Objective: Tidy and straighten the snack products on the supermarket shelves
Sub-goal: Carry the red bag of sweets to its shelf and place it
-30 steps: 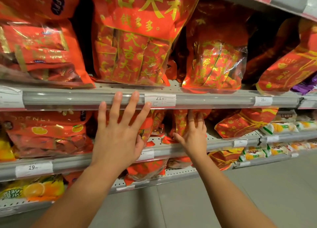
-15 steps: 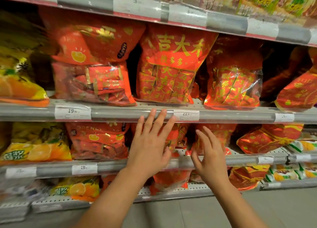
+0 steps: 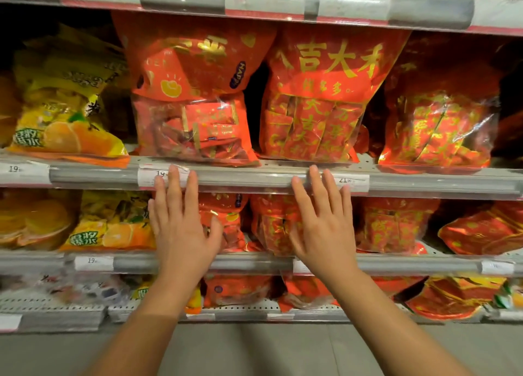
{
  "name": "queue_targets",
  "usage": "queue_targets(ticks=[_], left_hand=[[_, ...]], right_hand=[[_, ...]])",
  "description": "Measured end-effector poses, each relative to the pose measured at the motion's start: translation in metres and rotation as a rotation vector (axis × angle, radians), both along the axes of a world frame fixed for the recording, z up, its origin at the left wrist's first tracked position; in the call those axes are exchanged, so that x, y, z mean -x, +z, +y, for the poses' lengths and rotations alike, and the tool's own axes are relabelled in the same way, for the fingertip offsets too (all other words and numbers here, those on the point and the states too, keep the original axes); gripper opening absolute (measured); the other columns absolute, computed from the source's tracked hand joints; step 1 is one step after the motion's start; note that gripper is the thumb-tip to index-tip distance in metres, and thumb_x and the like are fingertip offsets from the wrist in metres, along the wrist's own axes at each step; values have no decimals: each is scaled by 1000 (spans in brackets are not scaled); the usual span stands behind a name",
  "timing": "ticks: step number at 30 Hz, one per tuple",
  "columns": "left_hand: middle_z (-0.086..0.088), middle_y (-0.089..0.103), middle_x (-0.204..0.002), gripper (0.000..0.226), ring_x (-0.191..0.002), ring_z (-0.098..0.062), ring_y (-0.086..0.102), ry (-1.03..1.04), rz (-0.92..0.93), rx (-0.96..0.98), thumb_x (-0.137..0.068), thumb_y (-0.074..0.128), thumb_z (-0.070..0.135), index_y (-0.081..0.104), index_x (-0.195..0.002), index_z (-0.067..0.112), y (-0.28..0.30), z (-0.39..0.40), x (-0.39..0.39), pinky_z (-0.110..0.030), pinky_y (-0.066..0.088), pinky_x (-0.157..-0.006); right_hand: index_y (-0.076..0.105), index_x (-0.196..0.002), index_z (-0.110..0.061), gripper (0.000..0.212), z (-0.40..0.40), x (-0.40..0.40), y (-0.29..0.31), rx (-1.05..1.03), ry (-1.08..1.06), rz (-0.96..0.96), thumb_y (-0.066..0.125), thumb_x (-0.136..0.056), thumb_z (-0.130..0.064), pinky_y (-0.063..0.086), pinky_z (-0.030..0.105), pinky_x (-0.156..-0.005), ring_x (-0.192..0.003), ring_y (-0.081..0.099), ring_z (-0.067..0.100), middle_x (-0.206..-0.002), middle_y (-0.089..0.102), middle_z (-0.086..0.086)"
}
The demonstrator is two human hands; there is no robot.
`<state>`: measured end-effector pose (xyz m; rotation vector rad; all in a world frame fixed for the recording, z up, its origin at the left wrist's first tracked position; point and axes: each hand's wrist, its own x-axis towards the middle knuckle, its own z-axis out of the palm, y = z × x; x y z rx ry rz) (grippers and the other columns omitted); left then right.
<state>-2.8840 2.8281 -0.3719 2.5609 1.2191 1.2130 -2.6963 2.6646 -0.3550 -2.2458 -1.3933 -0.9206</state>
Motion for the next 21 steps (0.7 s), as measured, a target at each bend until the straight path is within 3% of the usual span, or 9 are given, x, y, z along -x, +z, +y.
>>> queue_targets(ticks=[6,10,13,15,17,19,21], left_hand=[[-8,12,-170,82,-157,-32,8,71,88,-69,-87,55,37,22,-161,24,0,5,6,-61,19,-121],[-13,21,-167,82,-155,-34,18,52,166,-44,-83,58,32,31,-159,18,18,-3,15,-59,29,-116],[-11,16,-169,84,-154,-36,18,16,271,196,-82,56,40,31,-159,18,49,-17,22,-59,30,-116],[-9,14,-169,84,-150,-38,29,-27,319,368,-83,51,45,26,-160,21,92,-30,29,-57,37,-112],[-8,15,-169,86,-132,-39,53,-99,405,555,-89,55,44,13,-162,30,123,-41,41,-49,52,-97],[-7,37,-162,83,-114,-36,65,-251,466,675,-92,63,41,13,-159,45,165,-55,64,-40,53,-89],[0,58,-144,70,-109,-32,67,-348,479,828,-86,57,50,21,-142,72,204,-75,99,-38,50,-96]], right_hand=[[32,-158,-13,92,5,5,-6,1,-3,88,68,-75,-32,14,64,-121,-155,8,40,-167,16,18],[22,-161,-13,98,-10,18,22,164,35,239,66,-75,-31,16,61,-122,-156,-1,38,-169,6,17],[13,-162,-11,101,-25,26,59,367,79,428,65,-80,-37,21,56,-123,-156,-6,34,-170,-1,14],[13,-162,-11,96,-42,30,101,434,119,677,63,-84,-37,27,49,-122,-157,7,31,-169,10,12],[20,-160,-13,88,-69,36,132,408,99,1028,57,-84,-39,31,37,-118,-150,29,29,-164,29,9],[27,-158,-18,81,-112,42,178,383,96,1183,52,-86,-45,31,29,-113,-143,39,24,-158,38,3],[28,-157,-26,76,-161,54,221,424,113,1243,52,-90,-51,37,33,-115,-141,40,16,-155,38,-9]])
